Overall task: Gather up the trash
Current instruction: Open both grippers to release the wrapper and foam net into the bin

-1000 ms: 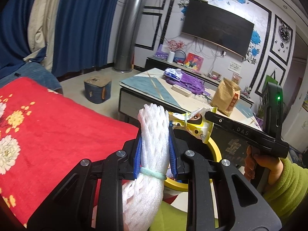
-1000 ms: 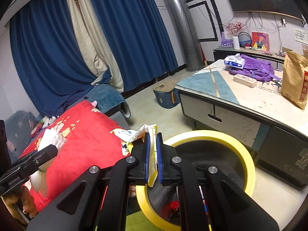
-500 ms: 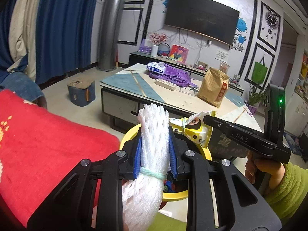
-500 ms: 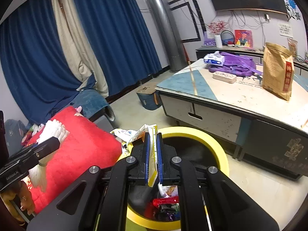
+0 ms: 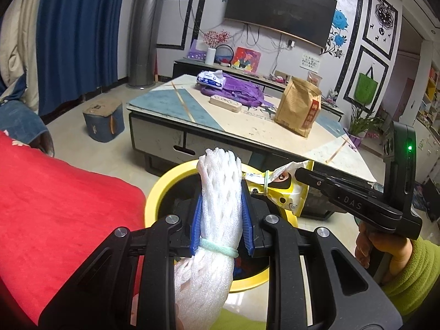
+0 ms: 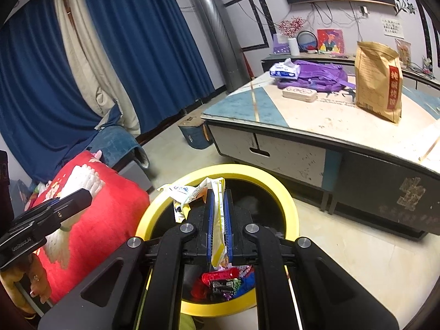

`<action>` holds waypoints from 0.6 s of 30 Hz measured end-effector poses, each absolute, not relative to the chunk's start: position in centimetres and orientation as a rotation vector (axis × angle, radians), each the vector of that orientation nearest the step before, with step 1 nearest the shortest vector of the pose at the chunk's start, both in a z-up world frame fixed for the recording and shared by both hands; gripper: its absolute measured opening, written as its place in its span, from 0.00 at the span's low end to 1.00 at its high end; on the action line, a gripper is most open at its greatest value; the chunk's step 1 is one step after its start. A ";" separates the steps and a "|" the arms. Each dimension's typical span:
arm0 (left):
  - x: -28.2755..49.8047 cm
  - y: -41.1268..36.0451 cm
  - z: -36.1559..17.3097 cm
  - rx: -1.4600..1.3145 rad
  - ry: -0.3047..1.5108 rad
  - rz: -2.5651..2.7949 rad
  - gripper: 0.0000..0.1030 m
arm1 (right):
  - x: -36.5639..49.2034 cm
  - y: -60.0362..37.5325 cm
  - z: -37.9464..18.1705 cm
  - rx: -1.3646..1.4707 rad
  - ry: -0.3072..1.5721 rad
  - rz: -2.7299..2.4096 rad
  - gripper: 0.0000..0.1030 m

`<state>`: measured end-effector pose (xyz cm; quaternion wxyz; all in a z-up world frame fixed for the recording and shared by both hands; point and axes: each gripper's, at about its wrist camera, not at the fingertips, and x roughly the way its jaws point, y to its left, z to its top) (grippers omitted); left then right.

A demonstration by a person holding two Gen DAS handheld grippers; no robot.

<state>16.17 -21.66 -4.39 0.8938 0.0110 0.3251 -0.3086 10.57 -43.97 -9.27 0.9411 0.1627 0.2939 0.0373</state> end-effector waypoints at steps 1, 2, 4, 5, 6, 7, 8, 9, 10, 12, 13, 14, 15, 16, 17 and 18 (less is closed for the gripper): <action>16.2 -21.7 -4.5 0.023 0.680 -0.644 0.18 | 10.6 -44.1 -9.4 0.336 0.606 0.072 0.07; 16.4 -21.9 -4.7 0.021 0.688 -0.649 0.18 | 10.6 -44.2 -9.5 0.340 0.611 0.069 0.07; 16.8 -22.3 -5.2 0.024 0.701 -0.654 0.18 | 10.8 -44.5 -9.9 0.351 0.624 0.060 0.07; 17.0 -22.5 -5.3 0.026 0.709 -0.655 0.18 | 10.9 -44.5 -10.0 0.356 0.629 0.057 0.07; 17.2 -22.7 -5.5 0.025 0.719 -0.654 0.18 | 11.0 -44.6 -10.1 0.359 0.632 0.058 0.09; 17.4 -22.6 -5.7 0.022 0.725 -0.655 0.18 | 11.1 -44.5 -10.1 0.364 0.637 0.065 0.10; 17.7 -22.8 -5.9 0.015 0.739 -0.659 0.19 | 11.1 -44.5 -10.2 0.365 0.638 0.064 0.11; 17.9 -23.0 -5.9 0.013 0.745 -0.658 0.21 | 11.1 -44.5 -10.3 0.369 0.639 0.057 0.13; 18.1 -23.0 -5.9 0.013 0.746 -0.653 0.22 | 11.2 -44.5 -10.3 0.376 0.638 0.063 0.14; 18.2 -23.2 -5.9 0.012 0.750 -0.646 0.32 | 11.2 -44.7 -10.3 0.378 0.634 0.058 0.23; 18.3 -23.2 -6.0 0.009 0.752 -0.645 0.36 | 11.1 -44.8 -10.2 0.382 0.627 0.054 0.26; 18.3 -23.0 -6.0 0.005 0.753 -0.641 0.42 | 11.0 -45.0 -10.2 0.387 0.624 0.051 0.29; 18.3 -22.9 -6.0 0.005 0.755 -0.638 0.45 | 11.0 -45.1 -10.2 0.389 0.622 0.047 0.31; 18.3 -22.9 -6.0 0.008 0.757 -0.628 0.47 | 10.9 -45.2 -10.2 0.391 0.621 0.043 0.31; 18.3 -22.7 -6.0 0.009 0.759 -0.623 0.52 | 10.8 -45.3 -10.2 0.393 0.619 0.041 0.34; 18.3 -22.6 -6.0 0.006 0.761 -0.618 0.58 | 10.7 -45.2 -10.2 0.395 0.617 0.038 0.37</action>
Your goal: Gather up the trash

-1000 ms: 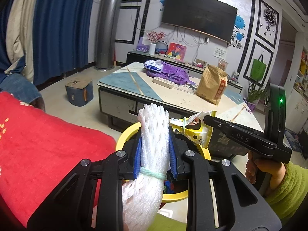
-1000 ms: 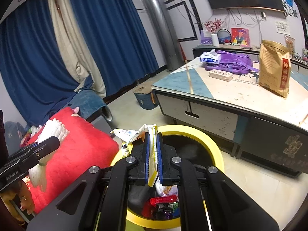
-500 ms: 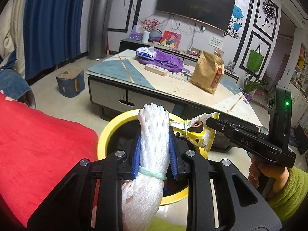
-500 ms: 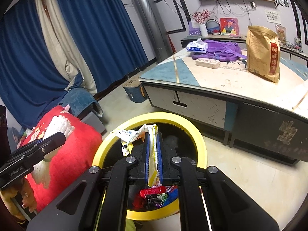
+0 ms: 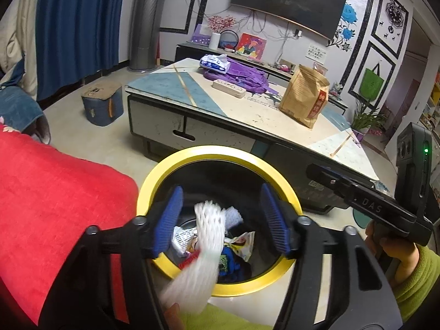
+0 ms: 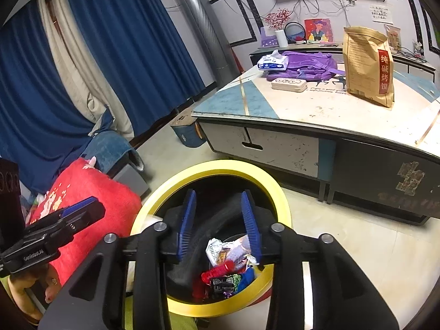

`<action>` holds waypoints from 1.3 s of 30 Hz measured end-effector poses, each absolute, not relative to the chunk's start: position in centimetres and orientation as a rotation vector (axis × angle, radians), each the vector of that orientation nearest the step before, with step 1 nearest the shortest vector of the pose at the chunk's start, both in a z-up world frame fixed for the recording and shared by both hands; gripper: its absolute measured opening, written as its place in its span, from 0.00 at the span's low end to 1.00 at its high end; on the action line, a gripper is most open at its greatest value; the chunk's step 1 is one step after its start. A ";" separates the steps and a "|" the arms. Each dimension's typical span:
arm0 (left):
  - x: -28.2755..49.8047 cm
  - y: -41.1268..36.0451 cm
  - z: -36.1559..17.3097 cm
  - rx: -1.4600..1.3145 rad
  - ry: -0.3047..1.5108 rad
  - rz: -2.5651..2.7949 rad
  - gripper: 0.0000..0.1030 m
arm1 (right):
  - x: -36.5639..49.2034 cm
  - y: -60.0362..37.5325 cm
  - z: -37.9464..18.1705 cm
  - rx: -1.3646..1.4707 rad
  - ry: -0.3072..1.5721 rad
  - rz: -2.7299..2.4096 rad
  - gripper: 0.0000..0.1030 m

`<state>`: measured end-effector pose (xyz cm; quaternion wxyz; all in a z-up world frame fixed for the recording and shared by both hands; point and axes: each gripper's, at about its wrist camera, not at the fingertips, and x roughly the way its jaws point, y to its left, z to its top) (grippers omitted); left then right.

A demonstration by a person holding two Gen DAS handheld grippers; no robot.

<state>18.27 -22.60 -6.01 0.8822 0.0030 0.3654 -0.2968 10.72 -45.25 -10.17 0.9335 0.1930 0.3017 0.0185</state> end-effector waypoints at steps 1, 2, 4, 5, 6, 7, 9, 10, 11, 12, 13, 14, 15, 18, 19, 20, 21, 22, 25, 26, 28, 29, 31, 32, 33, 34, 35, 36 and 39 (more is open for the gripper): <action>18.3 -22.5 -6.0 0.002 0.761 -0.616 0.61 | 10.6 -45.3 -10.1 0.394 0.615 0.035 0.39; 18.3 -22.3 -6.0 -0.001 0.762 -0.612 0.68 | 10.5 -45.3 -10.1 0.392 0.613 0.035 0.42; 18.2 -22.0 -5.8 -0.002 0.760 -0.599 0.75 | 10.3 -45.3 -10.0 0.384 0.608 0.031 0.45; 18.2 -21.8 -5.8 -0.002 0.760 -0.594 0.79 | 10.1 -45.2 -9.9 0.377 0.605 0.030 0.48; 18.1 -21.6 -5.7 -0.003 0.762 -0.588 0.85 | 10.0 -45.1 -9.8 0.372 0.603 0.029 0.52; 18.0 -21.4 -5.7 -0.006 0.761 -0.583 0.88 | 9.7 -45.0 -9.7 0.365 0.598 0.027 0.54; 17.8 -20.9 -5.6 -0.012 0.759 -0.575 0.89 | 9.4 -44.8 -9.5 0.352 0.592 0.028 0.60; 17.8 -20.8 -5.6 -0.011 0.760 -0.569 0.89 | 9.2 -44.6 -9.3 0.341 0.587 0.027 0.62; 17.6 -20.6 -5.5 -0.010 0.759 -0.560 0.89 | 9.0 -44.4 -9.1 0.329 0.579 0.028 0.67; 17.5 -20.3 -5.4 -0.011 0.754 -0.549 0.89 | 8.7 -44.1 -8.9 0.317 0.569 0.031 0.71; 17.3 -19.9 -5.3 -0.014 0.751 -0.540 0.89 | 8.4 -43.9 -8.6 0.304 0.560 0.032 0.73; 17.2 -19.6 -5.2 -0.016 0.747 -0.532 0.89 | 8.2 -43.6 -8.3 0.291 0.551 0.034 0.77; 17.0 -19.1 -5.1 -0.021 0.742 -0.519 0.89 | 7.9 -43.3 -8.2 0.280 0.543 0.035 0.81; 16.5 -17.9 -4.7 -0.035 0.726 -0.483 0.89 | 7.1 -41.9 -7.4 0.234 0.512 0.050 0.90; 16.3 -17.5 -4.6 -0.042 0.719 -0.478 0.89 | 6.9 -41.5 -7.2 0.223 0.506 0.052 0.92; 16.0 -16.9 -4.4 -0.048 0.711 -0.470 0.89 | 6.7 -41.0 -7.0 0.208 0.499 0.052 0.94; 15.7 -16.3 -4.3 -0.050 0.702 -0.455 0.89 | 6.5 -40.6 -6.8 0.195 0.492 0.053 0.94; 15.4 -15.9 -4.1 -0.048 0.696 -0.445 0.89 | 6.4 -40.0 -6.6 0.181 0.486 0.059 0.94; 14.6 -14.3 -3.7 -0.048 0.672 -0.404 0.89 | 6.1 -38.5 -6.2 0.164 0.482 0.076 0.94; 14.3 -13.7 -3.5 -0.053 0.666 -0.394 0.89 | 6.1 -37.9 -6.1 0.161 0.483 0.083 0.94; 13.6 -12.6 -3.3 -0.060 0.653 -0.371 0.89 | 6.0 -36.7 -5.9 0.148 0.486 0.109 0.94; 13.4 -12.1 -3.2 -0.062 0.646 -0.362 0.89 | 6.0 -36.2 -5.8 0.140 0.486 0.117 0.94; 12.6 -10.8 -3.1 -0.063 0.629 -0.339 0.89 | 5.9 -35.0 -5.7 0.122 0.482 0.134 0.94; 12.2 -10.1 -3.0 -0.062 0.625 -0.324 0.89 | 5.8 -34.5 -5.6 0.115 0.480 0.141 0.94; 12.0 -9.7 -3.0 -0.062 0.622 -0.317 0.89 | 5.8 -33.9 -5.6 0.106 0.479 0.150 0.94; 11.6 -9.0 -2.8 -0.061 0.616 -0.303 0.89 | 5.7 -33.1 -5.5 0.094 0.480 0.165 0.94; 11.3 -8.6 -2.8 -0.061 0.614 -0.292 0.89 | 5.6 -32.3 -5.4 0.080 0.477 0.179 0.94; 11.0 -7.9 -2.7 -0.063 0.610 -0.277 0.89 | 5.6 -31.9 -5.4 0.073 0.474 0.185 0.94; 10.0 -6.5 -2.4 -0.059 0.594 -0.238 0.89 | 5.2 -29.8 -5.2 0.039 0.457 0.205 0.94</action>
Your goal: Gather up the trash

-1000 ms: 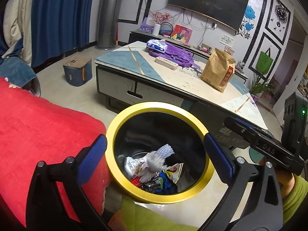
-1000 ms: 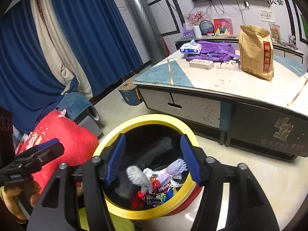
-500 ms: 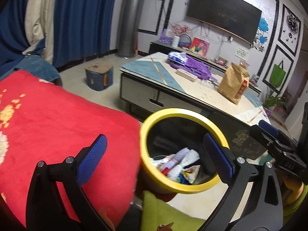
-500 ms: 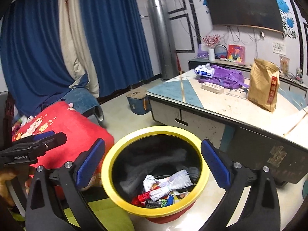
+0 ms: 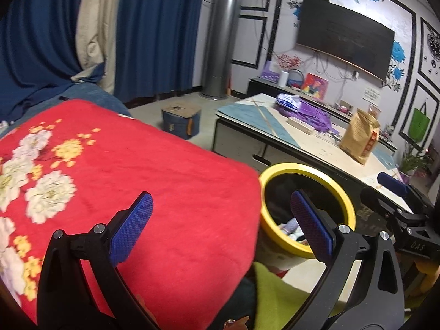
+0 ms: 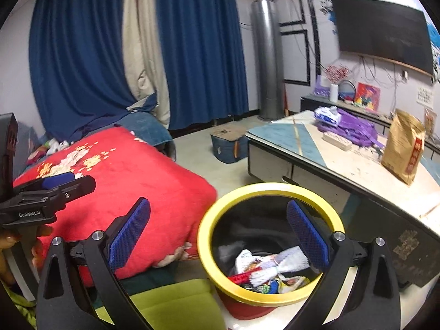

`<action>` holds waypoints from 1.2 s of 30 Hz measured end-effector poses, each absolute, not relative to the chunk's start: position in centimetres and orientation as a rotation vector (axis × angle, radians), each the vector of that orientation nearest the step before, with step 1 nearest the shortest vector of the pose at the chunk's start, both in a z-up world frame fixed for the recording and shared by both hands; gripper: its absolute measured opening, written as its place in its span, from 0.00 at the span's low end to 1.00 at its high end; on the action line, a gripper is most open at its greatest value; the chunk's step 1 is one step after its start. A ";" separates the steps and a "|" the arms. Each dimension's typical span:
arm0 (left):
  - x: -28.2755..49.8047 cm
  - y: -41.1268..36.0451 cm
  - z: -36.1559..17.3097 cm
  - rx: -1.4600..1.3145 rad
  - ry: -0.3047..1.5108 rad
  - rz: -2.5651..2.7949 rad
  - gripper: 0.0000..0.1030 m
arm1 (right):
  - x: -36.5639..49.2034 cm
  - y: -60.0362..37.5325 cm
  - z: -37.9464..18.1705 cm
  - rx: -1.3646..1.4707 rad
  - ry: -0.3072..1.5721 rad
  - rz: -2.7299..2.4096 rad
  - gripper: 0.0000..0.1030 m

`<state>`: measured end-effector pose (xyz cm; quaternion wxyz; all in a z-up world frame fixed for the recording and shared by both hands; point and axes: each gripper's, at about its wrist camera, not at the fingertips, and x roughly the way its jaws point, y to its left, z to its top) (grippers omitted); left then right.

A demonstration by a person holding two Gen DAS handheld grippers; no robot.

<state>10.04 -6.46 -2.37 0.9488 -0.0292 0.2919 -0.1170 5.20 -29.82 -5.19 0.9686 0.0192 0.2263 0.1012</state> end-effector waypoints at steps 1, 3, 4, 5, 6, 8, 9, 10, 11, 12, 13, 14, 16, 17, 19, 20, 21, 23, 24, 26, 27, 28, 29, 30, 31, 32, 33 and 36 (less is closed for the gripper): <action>9.8 -6.0 -2.3 -0.058 0.590 -0.228 0.89 | 5.0 -29.2 -5.1 0.028 0.447 0.209 0.94; 9.1 -5.1 -2.1 -0.059 0.578 -0.208 0.89 | 4.4 -28.4 -4.7 0.027 0.411 0.222 0.94; 8.6 -4.5 -2.0 -0.058 0.567 -0.190 0.89 | 4.0 -27.9 -4.4 0.022 0.382 0.224 0.94; 8.3 -4.2 -1.9 -0.057 0.560 -0.179 0.89 | 3.6 -27.6 -4.1 0.013 0.357 0.220 0.94; 7.8 -3.7 -1.8 -0.053 0.547 -0.162 0.89 | 3.1 -27.2 -3.8 0.008 0.323 0.218 0.94; 6.9 -3.1 -1.6 -0.047 0.528 -0.128 0.89 | 2.4 -26.9 -3.3 0.007 0.275 0.213 0.94; 6.2 -2.6 -1.4 -0.053 0.511 -0.111 0.89 | 1.9 -26.7 -3.2 0.004 0.251 0.209 0.94; 5.6 -2.4 -1.3 -0.057 0.493 -0.102 0.89 | 1.4 -26.6 -3.1 0.003 0.234 0.210 0.94; 5.1 -2.2 -1.1 -0.054 0.477 -0.096 0.89 | 1.0 -26.5 -3.0 0.001 0.216 0.212 0.94; 4.6 -2.1 -1.0 -0.046 0.461 -0.091 0.89 | 0.6 -26.5 -3.0 -0.001 0.196 0.215 0.94; 4.0 -1.9 -0.8 -0.039 0.439 -0.089 0.89 | 0.2 -26.3 -3.0 -0.007 0.176 0.217 0.94; 3.6 -1.9 -0.8 -0.040 0.423 -0.090 0.90 | -0.1 -26.2 -3.0 -0.010 0.158 0.222 0.94; 2.9 -1.8 -0.6 -0.042 0.392 -0.094 0.90 | -0.9 -25.9 -3.3 -0.014 0.117 0.232 0.94; 2.6 -1.7 -0.5 -0.043 0.378 -0.089 0.90 | -1.3 -25.6 -3.4 -0.022 0.097 0.228 0.94; 2.3 -1.8 -0.4 -0.039 0.358 -0.073 0.90 | -1.7 -25.2 -3.8 -0.037 0.076 0.227 0.94; 2.3 -1.8 -0.4 -0.037 0.351 -0.073 0.90 | -1.7 -25.0 -4.2 -0.047 0.078 0.226 0.94; 2.2 -1.9 -0.5 -0.040 0.347 -0.079 0.90 | -1.7 -24.9 -4.4 -0.052 0.081 0.225 0.94; 2.2 -1.9 -0.7 -0.046 0.343 -0.086 0.90 | -1.3 -24.8 -5.0 -0.063 0.096 0.213 0.94; 2.2 -1.9 -0.8 -0.048 0.344 -0.089 0.90 | -1.0 -24.8 -5.2 -0.059 0.114 0.208 0.94; 2.3 -1.9 -1.1 -0.053 0.355 -0.094 0.90 | -0.5 -24.8 -5.3 -0.049 0.133 0.204 0.94; 2.5 -1.8 -1.1 -0.055 0.358 -0.095 0.90 | -0.4 -24.8 -5.3 -0.045 0.134 0.200 0.94; 2.5 -1.8 -1.2 -0.059 0.362 -0.098 0.90 | -0.4 -24.9 -5.3 -0.043 0.131 0.196 0.94; 2.6 -1.7 -1.3 -0.063 0.364 -0.099 0.90 | -0.4 -24.9 -5.3 -0.044 0.129 0.194 0.94; 2.5 -1.8 -1.4 -0.065 0.366 -0.099 0.90 | -0.4 -24.9 -5.2 -0.046 0.126 0.194 0.94; 2.6 -1.8 -1.5 -0.067 0.371 -0.100 0.90 | -0.4 -24.8 -5.3 -0.048 0.126 0.195 0.94; 2.7 -1.8 -1.6 -0.067 0.374 -0.101 0.90 | -0.3 -24.8 -5.3 -0.051 0.129 0.198 0.94; 2.7 -1.8 -1.6 -0.065 0.376 -0.098 0.90 | -0.3 -24.7 -5.3 -0.052 0.132 0.201 0.94; 2.5 -1.9 -1.5 -0.065 0.371 -0.099 0.90 | -0.3 -24.6 -5.4 -0.053 0.135 0.204 0.94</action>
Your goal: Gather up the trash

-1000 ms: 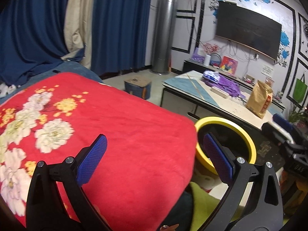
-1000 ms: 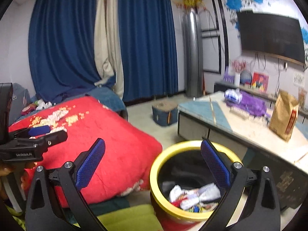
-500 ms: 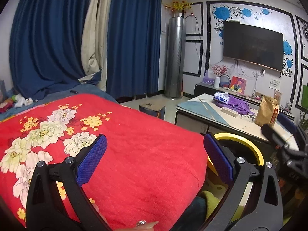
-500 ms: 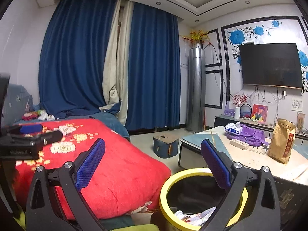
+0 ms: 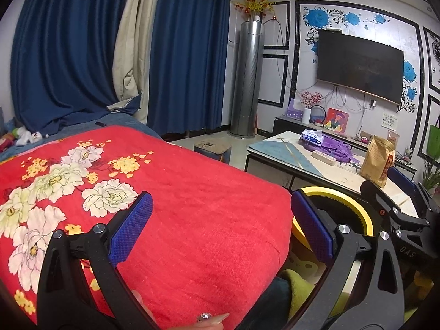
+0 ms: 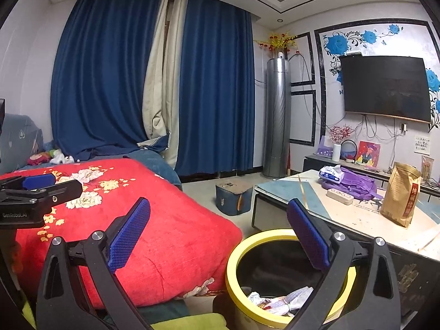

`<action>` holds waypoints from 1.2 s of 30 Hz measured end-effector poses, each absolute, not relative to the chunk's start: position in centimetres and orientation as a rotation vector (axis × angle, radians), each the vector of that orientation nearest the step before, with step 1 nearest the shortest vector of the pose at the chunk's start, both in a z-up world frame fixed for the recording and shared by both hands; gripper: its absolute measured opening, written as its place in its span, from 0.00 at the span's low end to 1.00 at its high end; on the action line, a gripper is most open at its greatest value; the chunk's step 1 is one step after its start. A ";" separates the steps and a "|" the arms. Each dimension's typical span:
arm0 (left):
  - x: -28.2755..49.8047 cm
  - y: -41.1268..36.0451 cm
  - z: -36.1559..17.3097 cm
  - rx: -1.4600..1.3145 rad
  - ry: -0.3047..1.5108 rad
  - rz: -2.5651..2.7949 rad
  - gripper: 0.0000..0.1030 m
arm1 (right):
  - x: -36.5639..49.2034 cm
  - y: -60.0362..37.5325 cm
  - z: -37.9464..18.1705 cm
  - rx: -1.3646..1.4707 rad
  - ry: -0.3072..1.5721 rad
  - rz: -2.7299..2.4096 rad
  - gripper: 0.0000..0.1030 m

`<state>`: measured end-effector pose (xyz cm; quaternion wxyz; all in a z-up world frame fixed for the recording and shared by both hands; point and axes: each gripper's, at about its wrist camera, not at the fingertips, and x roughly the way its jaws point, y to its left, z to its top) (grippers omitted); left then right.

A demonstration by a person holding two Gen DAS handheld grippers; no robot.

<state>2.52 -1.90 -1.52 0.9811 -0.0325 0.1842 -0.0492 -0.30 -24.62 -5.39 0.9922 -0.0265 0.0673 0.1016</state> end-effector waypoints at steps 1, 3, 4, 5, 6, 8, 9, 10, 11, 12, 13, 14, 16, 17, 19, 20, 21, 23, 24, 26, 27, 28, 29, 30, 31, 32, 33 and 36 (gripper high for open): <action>2.6 -1.8 -1.5 -0.067 0.369 -0.098 0.90 | -0.3 -24.6 -5.4 -0.053 0.135 0.203 0.94; 2.5 -1.9 -1.6 -0.067 0.370 -0.098 0.90 | -0.3 -24.6 -5.4 -0.053 0.135 0.203 0.94; 2.5 -1.9 -1.5 -0.066 0.370 -0.098 0.90 | -0.3 -24.6 -5.4 -0.053 0.136 0.204 0.94; 2.4 -1.9 -1.5 -0.066 0.369 -0.097 0.90 | -0.3 -24.6 -5.5 -0.054 0.137 0.204 0.94; 2.5 -1.8 -1.6 -0.068 0.368 -0.097 0.90 | -0.3 -24.5 -5.5 -0.056 0.138 0.205 0.94; 2.5 -1.8 -1.6 -0.069 0.369 -0.096 0.90 | -0.4 -24.6 -5.5 -0.052 0.135 0.206 0.94; 2.5 -1.8 -1.6 -0.070 0.369 -0.095 0.90 | -0.4 -24.7 -5.5 -0.052 0.135 0.205 0.94; 2.5 -1.8 -1.7 -0.071 0.371 -0.095 0.90 | -0.4 -24.7 -5.5 -0.052 0.135 0.205 0.94; 2.5 -1.8 -1.7 -0.070 0.371 -0.095 0.90 | -0.3 -24.6 -5.6 -0.051 0.136 0.205 0.94; 2.5 -1.8 -1.7 -0.070 0.370 -0.095 0.90 | -0.3 -24.6 -5.6 -0.052 0.138 0.204 0.94; 2.5 -1.8 -1.7 -0.070 0.371 -0.096 0.90 | -0.3 -24.7 -5.6 -0.053 0.139 0.205 0.94; 2.5 -1.8 -1.7 -0.070 0.371 -0.096 0.90 | -0.3 -24.8 -5.7 -0.051 0.140 0.206 0.94; 2.5 -1.8 -1.7 -0.070 0.371 -0.097 0.90 | -0.3 -24.8 -5.7 -0.050 0.141 0.206 0.94; 2.5 -1.8 -1.7 -0.070 0.372 -0.096 0.90 | -0.3 -24.8 -5.7 -0.051 0.143 0.206 0.94; 2.5 -1.8 -1.8 -0.069 0.374 -0.092 0.90 | -0.3 -24.8 -5.8 -0.049 0.148 0.209 0.94; 2.5 -1.8 -1.8 -0.069 0.374 -0.093 0.90 | -0.3 -24.9 -5.9 -0.047 0.149 0.210 0.94; 2.6 -1.8 -1.8 -0.069 0.374 -0.093 0.90 | -0.3 -24.9 -5.9 -0.047 0.149 0.210 0.94; 2.6 -1.8 -1.8 -0.068 0.373 -0.093 0.90 | -0.3 -24.9 -5.9 -0.046 0.147 0.210 0.94; 2.6 -1.8 -1.9 -0.067 0.372 -0.095 0.90 | -0.3 -24.9 -5.9 -0.046 0.148 0.210 0.94; 2.6 -1.7 -1.9 -0.067 0.373 -0.094 0.90 | -0.3 -25.0 -5.9 -0.046 0.149 0.209 0.94; 2.6 -1.7 -1.9 -0.068 0.373 -0.094 0.90 | -0.3 -25.0 -5.9 -0.045 0.150 0.209 0.94; 2.6 -1.8 -1.9 -0.068 0.373 -0.093 0.90 | -0.3 -25.0 -5.9 -0.046 0.150 0.210 0.94; 2.6 -1.8 -1.9 -0.068 0.374 -0.093 0.90 | -0.3 -25.0 -5.9 -0.047 0.150 0.211 0.94; 2.6 -1.8 -1.9 -0.068 0.374 -0.093 0.90 | -0.3 -25.0 -5.9 -0.047 0.151 0.212 0.94; 2.6 -1.8 -1.9 -0.068 0.374 -0.093 0.90 | -0.3 -24.9 -5.9 -0.046 0.151 0.212 0.94; 2.6 -1.8 -1.9 -0.069 0.374 -0.094 0.90 | -0.3 -24.9 -5.9 -0.046 0.150 0.212 0.94; 2.6 -1.8 -1.9 -0.068 0.373 -0.093 0.90 | -0.3 -25.0 -5.9 -0.046 0.151 0.212 0.94; 2.6 -1.7 -1.9 -0.068 0.373 -0.094 0.90 | -0.3 -24.9 -5.9 -0.044 0.151 0.211 0.94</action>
